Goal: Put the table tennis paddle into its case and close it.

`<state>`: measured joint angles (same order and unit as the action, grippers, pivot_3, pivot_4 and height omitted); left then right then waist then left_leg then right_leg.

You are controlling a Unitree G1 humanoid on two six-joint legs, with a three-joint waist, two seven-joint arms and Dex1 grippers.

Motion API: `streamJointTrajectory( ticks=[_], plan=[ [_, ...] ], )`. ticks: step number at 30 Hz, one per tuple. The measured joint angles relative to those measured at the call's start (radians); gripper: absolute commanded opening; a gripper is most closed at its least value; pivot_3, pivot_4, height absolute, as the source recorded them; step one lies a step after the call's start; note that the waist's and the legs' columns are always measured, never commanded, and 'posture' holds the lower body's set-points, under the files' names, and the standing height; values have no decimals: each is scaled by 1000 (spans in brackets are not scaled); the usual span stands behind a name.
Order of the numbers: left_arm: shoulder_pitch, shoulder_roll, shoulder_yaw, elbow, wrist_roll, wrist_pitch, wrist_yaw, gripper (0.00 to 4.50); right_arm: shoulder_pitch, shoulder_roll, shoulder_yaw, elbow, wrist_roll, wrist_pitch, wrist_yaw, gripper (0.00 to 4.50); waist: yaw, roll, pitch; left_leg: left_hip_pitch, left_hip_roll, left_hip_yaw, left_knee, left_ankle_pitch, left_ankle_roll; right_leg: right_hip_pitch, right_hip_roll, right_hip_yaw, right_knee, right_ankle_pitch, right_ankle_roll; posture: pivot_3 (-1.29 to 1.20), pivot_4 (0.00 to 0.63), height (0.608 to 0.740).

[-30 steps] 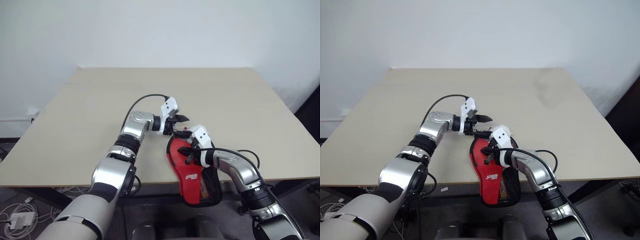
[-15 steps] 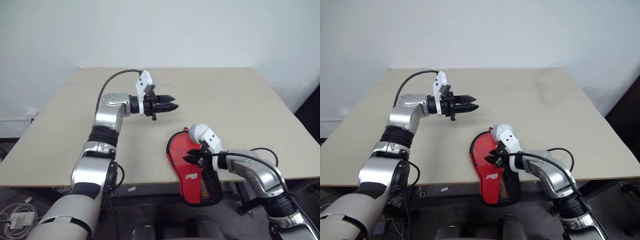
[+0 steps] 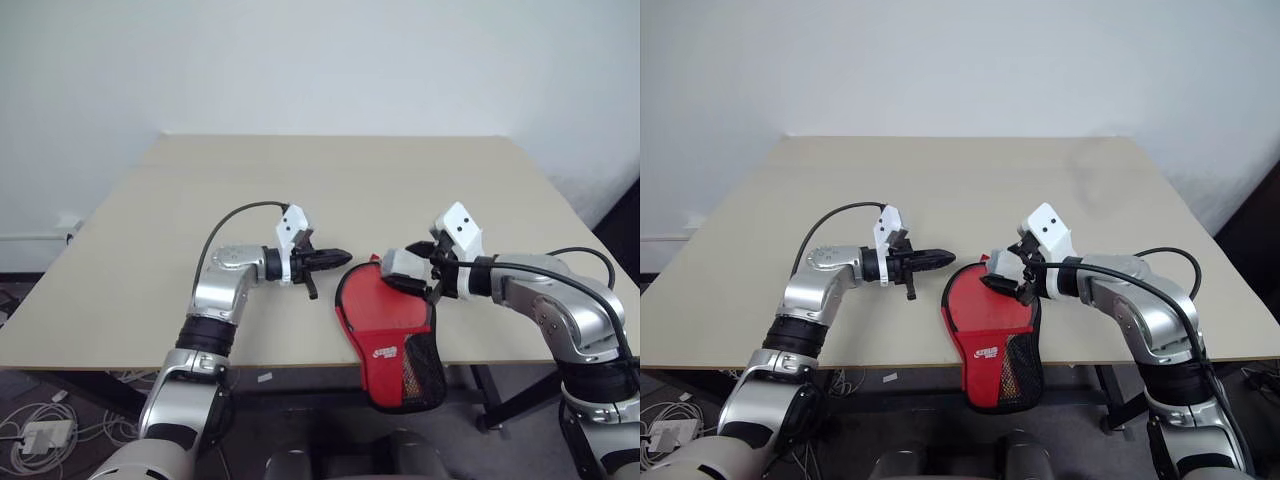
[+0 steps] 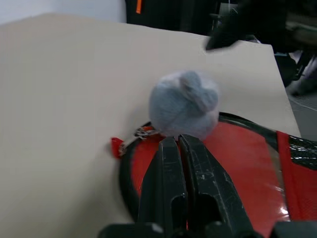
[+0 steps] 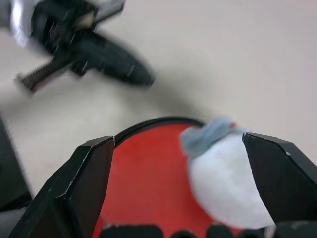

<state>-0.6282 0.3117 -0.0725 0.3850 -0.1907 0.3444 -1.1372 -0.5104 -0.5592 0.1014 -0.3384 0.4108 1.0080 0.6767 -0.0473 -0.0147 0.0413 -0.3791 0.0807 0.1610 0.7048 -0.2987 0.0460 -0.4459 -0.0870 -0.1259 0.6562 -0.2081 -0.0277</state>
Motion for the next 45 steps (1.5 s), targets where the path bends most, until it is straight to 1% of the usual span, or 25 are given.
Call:
streamJointTrajectory(
  ticks=[8, 22, 25, 32, 35, 37, 38, 45],
  plan=[
    [33, -13, -49, -71, -12, 20, 27, 0, -7, 16, 57, 172, -84, -151, -3, 4486, 0, 0, 0, 0, 0, 1, 0, 0, 0, 0, 0, 0, 0, 0, 0, 0, 0, 740],
    [63, -13, -104, -123, -21, 43, 45, 0, -28, 24, 131, 327, -189, -311, 44, 4486, 0, 0, 0, 0, 0, 1, 0, 0, 0, 0, 0, 0, 0, 0, 0, 0, 0, 740],
    [63, -17, -113, -120, -20, 27, 46, 0, -31, 26, 138, 347, -207, -327, 57, 3928, -1, 0, 0, 0, 0, 1, 0, 0, 0, 0, 0, 0, 0, 0, 0, 0, 0, 740],
    [48, -56, -152, -80, -9, -13, 47, 0, -50, 28, 158, 369, -243, -355, 83, 1478, -1, 0, 0, 0, 0, 1, 0, 0, 0, 0, 0, 0, 0, 0, 0, 0, 0, 740],
    [34, -73, -164, -49, 0, -35, 47, 0, -73, 28, 166, 378, -259, -359, 94, 561, -1, 1, 0, 0, 0, 1, 0, 0, 0, 0, 0, 0, 0, 0, 0, 0, 0, 740],
    [24, -91, -182, -27, 14, -55, 46, 0, -97, 29, 172, 399, -271, -370, 102, 82, -1, 1, 0, 0, 0, 1, 0, 0, 0, 0, 0, 0, 0, 0, 0, 0, 0, 740],
    [21, -100, -188, -11, 18, -65, 46, 0, -114, 33, 175, 414, -275, -376, 104, 18, -1, 1, 0, 0, 0, 1, 0, 0, 0, 0, 0, 0, 0, 0, 0, 0, 0, 740],
    [14, -127, -211, 103, 64, -175, 62, 0, -202, 64, 178, 501, -295, -405, 117, 18, -2, 1, 0, 0, 0, 1, 0, 0, 0, 0, 0, 0, 0, 0, 0, 0, 0, 740]
  ],
)
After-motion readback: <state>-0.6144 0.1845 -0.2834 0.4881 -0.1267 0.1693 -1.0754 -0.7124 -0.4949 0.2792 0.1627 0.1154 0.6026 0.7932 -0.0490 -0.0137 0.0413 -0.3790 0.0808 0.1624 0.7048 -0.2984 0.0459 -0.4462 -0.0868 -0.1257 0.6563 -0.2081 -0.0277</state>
